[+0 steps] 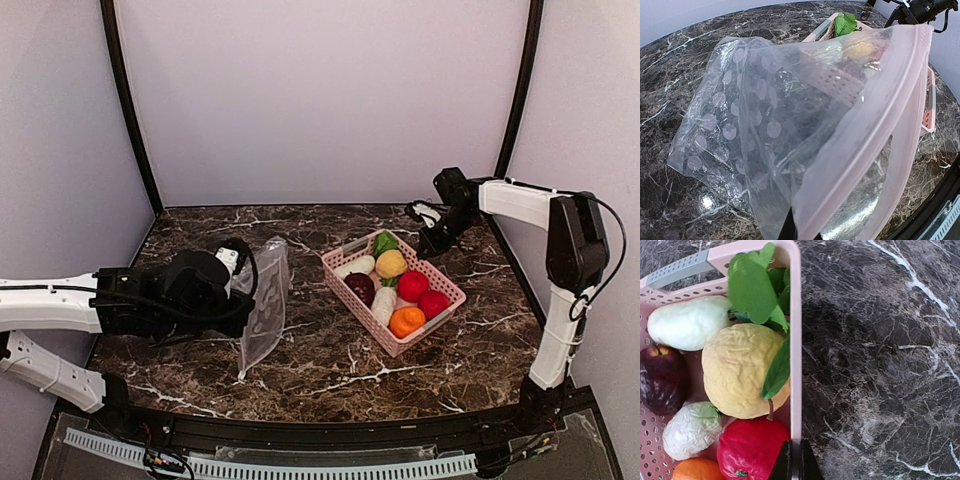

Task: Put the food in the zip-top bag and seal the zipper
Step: Adjust the bin at the center of the board.

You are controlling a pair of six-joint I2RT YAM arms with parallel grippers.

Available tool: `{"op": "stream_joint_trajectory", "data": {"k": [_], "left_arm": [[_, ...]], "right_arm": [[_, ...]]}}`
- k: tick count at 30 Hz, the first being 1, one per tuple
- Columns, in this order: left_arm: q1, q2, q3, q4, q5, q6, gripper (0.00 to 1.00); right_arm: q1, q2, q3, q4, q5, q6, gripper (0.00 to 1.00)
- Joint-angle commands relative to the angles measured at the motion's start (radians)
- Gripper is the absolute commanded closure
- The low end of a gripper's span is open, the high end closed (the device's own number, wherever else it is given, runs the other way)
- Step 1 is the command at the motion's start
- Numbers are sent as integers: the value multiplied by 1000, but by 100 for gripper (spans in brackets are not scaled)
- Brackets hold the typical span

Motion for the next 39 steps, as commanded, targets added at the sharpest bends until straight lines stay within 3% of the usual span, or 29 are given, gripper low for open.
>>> {"op": "stream_joint_trajectory", "data": {"k": [1, 10, 15, 20, 24, 28, 32, 34, 35, 36, 37, 39], "left_arm": [[4, 33, 76, -24, -1, 6, 99], [38, 262, 301, -96, -20, 49, 99], [88, 441, 470, -150, 87, 71, 99], [134, 524, 566, -141, 197, 129, 99], [159, 562, 569, -67, 295, 259, 99], [162, 615, 592, -11, 349, 384, 99], [182, 611, 601, -26, 354, 397, 99], [196, 580, 561, 3, 365, 381, 99], [199, 554, 521, 20, 361, 376, 99], [202, 544, 500, 52, 343, 366, 99], [203, 526, 465, 66, 332, 359, 99], [204, 511, 444, 81, 305, 347, 99]], "right_arm": [[-36, -37, -59, 20, 65, 111, 100], [-56, -237, -290, 35, -16, 192, 100], [-68, -298, -322, -36, -165, 138, 71], [-116, -342, -269, -124, -172, 13, 61], [-120, -409, -209, -122, -213, -87, 58], [-120, -469, -189, -43, -315, -148, 57], [-119, -521, -166, 111, -339, -135, 55], [-119, -551, -158, 206, -326, -108, 48], [-119, -563, -157, 251, -318, -91, 37], [-121, -572, -164, 288, -309, -73, 11], [-119, -571, -165, 318, -303, -56, 3], [-118, -524, -118, 295, -320, -34, 1]]}}
